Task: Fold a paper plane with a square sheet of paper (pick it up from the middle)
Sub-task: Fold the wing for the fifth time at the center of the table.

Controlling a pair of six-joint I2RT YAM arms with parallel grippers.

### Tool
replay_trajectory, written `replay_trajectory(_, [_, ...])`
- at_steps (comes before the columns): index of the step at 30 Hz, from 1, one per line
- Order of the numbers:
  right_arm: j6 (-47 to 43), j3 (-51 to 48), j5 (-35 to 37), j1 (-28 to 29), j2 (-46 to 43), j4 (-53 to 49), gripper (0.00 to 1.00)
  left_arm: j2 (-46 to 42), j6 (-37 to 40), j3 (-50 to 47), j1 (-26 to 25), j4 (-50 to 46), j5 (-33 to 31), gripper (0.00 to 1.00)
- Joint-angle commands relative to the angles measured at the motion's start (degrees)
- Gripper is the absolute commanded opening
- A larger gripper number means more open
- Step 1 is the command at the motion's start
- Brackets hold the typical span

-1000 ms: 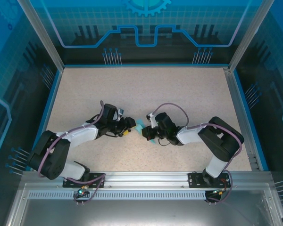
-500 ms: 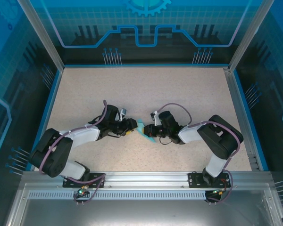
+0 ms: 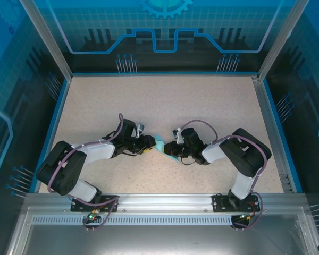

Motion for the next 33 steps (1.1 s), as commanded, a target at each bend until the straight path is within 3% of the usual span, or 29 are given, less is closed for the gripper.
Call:
replay_trajectory(1, [2.5,-0.68,-1.63,-1.28,1.65,2.45,0.0,1.16,1.63,0.69,-0.52,1.97,2.21,0.43])
replay_trajectory(11, [5.89,-1.16,-3.78,-2.2,2.49,4.82,0.0,3.67,2.47,1.84,-1.22,3.95,3.58,0.4])
replay_trajectory(33, [7.53,0.02,-3.66,-2.74,3.52,-0.01,0.0,10.14,2.27,4.85,-1.57,6.3,2.99,0.25])
